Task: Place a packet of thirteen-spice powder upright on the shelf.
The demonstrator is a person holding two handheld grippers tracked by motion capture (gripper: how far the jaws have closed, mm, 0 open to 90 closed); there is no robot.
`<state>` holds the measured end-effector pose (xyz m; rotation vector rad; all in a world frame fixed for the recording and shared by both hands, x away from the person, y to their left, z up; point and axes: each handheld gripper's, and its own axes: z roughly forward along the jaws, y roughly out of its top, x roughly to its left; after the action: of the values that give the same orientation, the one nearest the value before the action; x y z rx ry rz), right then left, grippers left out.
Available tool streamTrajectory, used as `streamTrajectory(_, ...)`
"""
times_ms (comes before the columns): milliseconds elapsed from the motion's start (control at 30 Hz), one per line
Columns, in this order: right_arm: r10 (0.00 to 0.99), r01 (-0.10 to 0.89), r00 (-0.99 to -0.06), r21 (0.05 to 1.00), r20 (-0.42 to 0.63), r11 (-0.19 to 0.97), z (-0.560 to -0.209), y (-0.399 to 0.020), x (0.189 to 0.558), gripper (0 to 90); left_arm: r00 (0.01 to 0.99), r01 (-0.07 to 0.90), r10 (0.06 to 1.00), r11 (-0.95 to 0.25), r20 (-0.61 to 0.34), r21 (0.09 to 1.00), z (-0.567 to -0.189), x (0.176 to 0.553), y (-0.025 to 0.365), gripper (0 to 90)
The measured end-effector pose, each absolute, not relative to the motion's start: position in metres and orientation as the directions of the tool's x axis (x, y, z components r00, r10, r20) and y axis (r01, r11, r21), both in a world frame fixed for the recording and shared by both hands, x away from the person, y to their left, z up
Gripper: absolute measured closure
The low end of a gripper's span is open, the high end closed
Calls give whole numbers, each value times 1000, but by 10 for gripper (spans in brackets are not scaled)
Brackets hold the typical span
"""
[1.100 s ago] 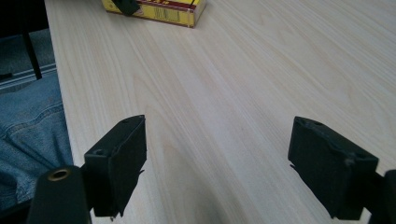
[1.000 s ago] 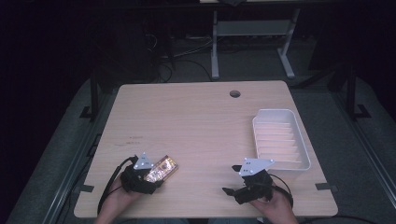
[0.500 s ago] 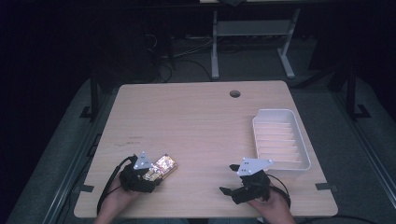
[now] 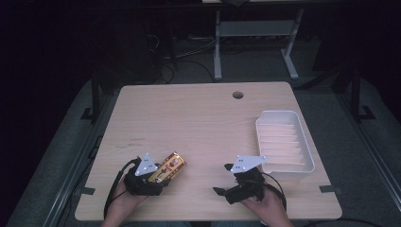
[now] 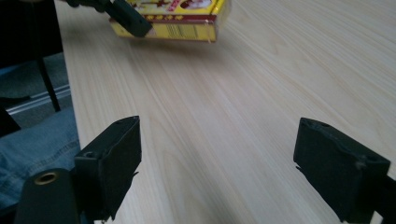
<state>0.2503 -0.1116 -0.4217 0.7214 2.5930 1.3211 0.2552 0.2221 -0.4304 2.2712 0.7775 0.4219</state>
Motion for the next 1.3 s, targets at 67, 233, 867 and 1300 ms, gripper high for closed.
streamTrajectory(67,476,356,-874,793,96,494,-421,-110,252,144,770,408,634,-583,79,703,-430,255,220,322)
streamTrajectory(233,485,394,-862,795,146,461,-417,-106,260,144,784,374,614,-585,92,719,-428,250,209,322)
streamTrajectory(867,448,477,-849,770,280,425,-419,-81,277,182,841,288,531,-603,106,744,-427,233,175,322)
streamTrajectory(1300,451,599,-780,726,433,337,-424,-87,282,267,860,220,491,-602,138,767,-425,220,161,322)
